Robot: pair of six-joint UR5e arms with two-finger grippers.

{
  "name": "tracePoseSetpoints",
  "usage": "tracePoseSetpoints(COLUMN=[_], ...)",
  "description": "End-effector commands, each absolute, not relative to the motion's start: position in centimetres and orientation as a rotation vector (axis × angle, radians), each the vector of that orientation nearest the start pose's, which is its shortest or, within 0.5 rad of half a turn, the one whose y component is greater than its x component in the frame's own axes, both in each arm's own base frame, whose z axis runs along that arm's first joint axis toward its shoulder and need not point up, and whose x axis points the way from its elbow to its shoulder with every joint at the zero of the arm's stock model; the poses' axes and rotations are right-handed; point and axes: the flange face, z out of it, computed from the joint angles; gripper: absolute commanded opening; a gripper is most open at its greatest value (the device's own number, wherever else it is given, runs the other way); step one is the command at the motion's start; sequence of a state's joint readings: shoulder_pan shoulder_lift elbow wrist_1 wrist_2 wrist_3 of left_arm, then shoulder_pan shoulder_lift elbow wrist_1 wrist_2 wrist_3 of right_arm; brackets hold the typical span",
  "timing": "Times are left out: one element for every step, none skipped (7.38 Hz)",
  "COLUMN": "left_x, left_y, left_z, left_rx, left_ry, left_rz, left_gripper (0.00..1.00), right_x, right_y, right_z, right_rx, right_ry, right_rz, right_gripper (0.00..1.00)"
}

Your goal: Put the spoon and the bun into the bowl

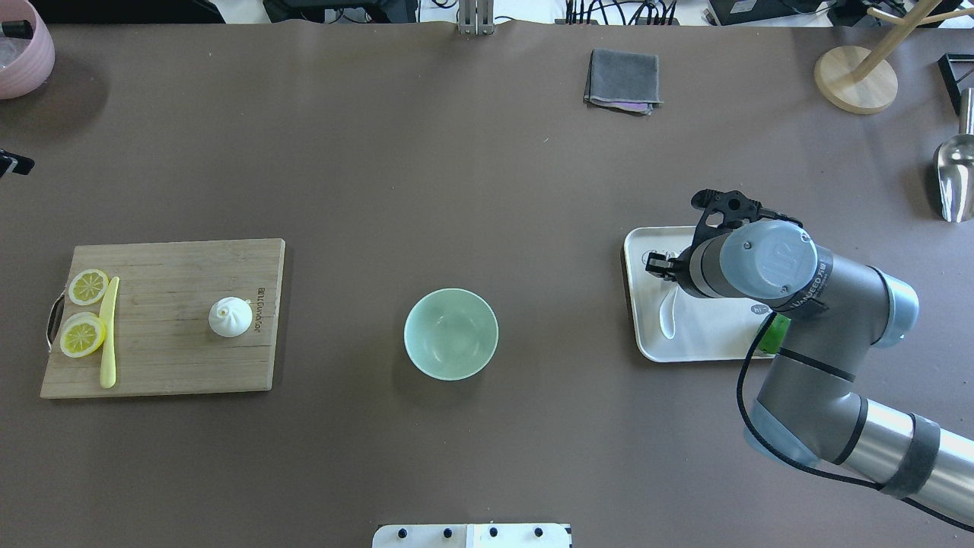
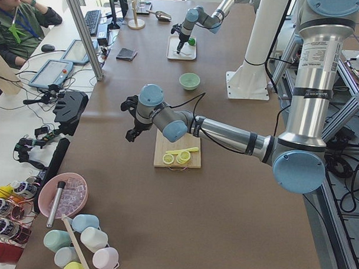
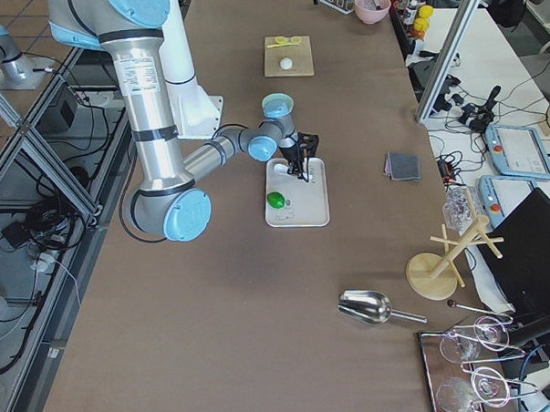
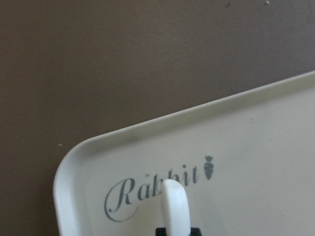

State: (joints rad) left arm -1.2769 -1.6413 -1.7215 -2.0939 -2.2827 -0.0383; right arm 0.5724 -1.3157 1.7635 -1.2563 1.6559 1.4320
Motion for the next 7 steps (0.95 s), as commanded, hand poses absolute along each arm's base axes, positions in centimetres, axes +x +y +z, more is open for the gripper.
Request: tracePoseSetpoints(left_x=[9.3,9.4,9.5,9.6,9.6,9.7,9.8], left_y=[-53.5,-53.5,-53.5,-53.5,-53.5,-53.5,-53.4], left_z=[48.9,48.9,48.8,48.8,48.7,48.6,48.7], left_rx=[0.591,0.591,0.592,0.588,0.59,0.589,0.585], left_ry=[0.795,0.794,0.794,0.797,0.8,0.802,0.804], left_rz=[0.503,0.504,0.506,0.5,0.498,0.499,0.5], left_gripper=[0.98,0.98,0.98,0.98,0.98,0.98,0.98], right_x=[-46.3,-48.2,-50.5,-52.6,-54.5,-57.2,-60.6], right_y=[-44.7,-44.7,-43.7,-42.1,-41.0,-40.1,-39.9], right_z=[33.2,28.5,23.9,19.8,16.6,13.8,12.0], right_rx=[0.17,0.123,0.077,0.025,-0.011,0.0,0.012], right_ry=[-0.731,-0.742,-0.739,-0.728,-0.729,-0.721,-0.694], right_rz=[0.414,0.505,0.56,0.626,0.696,0.757,0.816], right_gripper=[0.0,0.0,0.0,0.0,0.0,0.0,0.0])
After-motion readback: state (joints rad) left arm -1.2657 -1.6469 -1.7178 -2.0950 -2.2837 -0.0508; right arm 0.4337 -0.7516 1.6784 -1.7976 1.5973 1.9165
